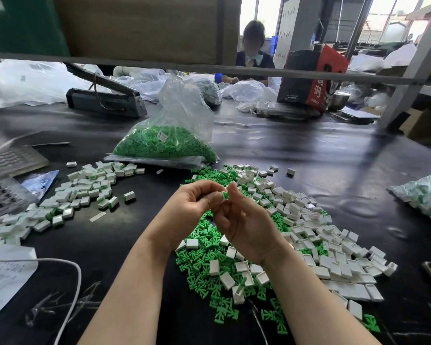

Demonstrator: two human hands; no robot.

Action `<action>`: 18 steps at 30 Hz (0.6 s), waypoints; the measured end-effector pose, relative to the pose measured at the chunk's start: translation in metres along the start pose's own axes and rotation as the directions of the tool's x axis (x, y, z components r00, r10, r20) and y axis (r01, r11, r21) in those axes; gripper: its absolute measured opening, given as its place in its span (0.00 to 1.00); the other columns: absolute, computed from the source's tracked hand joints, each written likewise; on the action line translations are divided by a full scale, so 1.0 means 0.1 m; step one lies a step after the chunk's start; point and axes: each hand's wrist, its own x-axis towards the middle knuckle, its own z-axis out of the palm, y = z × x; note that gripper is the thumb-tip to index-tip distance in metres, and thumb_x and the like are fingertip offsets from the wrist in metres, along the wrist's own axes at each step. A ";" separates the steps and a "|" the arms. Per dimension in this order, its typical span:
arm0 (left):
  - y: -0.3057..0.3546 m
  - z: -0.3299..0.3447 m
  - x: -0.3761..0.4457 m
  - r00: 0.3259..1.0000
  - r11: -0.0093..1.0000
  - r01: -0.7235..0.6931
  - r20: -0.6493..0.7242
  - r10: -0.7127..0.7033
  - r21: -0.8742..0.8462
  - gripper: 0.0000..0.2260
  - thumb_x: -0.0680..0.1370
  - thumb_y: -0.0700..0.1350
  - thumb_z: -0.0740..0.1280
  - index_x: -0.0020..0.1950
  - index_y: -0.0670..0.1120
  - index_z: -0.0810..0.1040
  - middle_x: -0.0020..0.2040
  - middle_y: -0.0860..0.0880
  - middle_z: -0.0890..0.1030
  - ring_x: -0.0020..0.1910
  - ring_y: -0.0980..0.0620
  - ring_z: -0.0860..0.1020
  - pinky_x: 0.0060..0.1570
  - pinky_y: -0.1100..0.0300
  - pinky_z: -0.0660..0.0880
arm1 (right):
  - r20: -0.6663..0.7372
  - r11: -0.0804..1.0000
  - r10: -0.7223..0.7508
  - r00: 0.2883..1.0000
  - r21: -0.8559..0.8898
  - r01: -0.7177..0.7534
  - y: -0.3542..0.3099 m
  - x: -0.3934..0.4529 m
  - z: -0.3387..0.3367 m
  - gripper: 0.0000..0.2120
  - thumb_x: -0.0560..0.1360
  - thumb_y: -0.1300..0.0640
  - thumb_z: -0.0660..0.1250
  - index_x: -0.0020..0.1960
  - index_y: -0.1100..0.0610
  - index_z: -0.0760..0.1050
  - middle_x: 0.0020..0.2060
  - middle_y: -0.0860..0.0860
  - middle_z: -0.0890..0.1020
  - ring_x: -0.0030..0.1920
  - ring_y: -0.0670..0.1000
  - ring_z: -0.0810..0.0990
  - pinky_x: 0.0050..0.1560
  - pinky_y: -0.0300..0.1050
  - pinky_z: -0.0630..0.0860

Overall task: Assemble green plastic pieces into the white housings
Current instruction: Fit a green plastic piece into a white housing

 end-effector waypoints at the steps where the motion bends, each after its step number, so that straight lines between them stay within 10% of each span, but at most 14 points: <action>1: 0.00 0.00 0.00 1.000 1.000 0.002 0.002 -0.002 -0.004 0.05 0.79 0.37 0.65 0.50 0.42 0.80 0.39 0.49 0.82 0.43 0.53 0.79 0.53 0.55 0.76 | 0.003 1.000 0.004 1.000 0.000 -0.004 0.00 0.00 0.00 0.18 0.72 0.40 0.65 0.42 0.56 0.79 0.28 0.50 0.72 0.30 0.47 0.66 0.40 0.44 0.59; 18: 0.03 0.02 0.00 1.000 1.000 0.010 0.005 -0.010 0.011 0.05 0.79 0.36 0.65 0.51 0.39 0.80 0.42 0.45 0.82 0.45 0.50 0.79 0.59 0.48 0.74 | -0.034 0.998 -0.011 0.999 0.059 0.013 -0.01 -0.01 0.01 0.14 0.70 0.44 0.68 0.40 0.54 0.81 0.28 0.48 0.72 0.28 0.45 0.68 0.36 0.41 0.60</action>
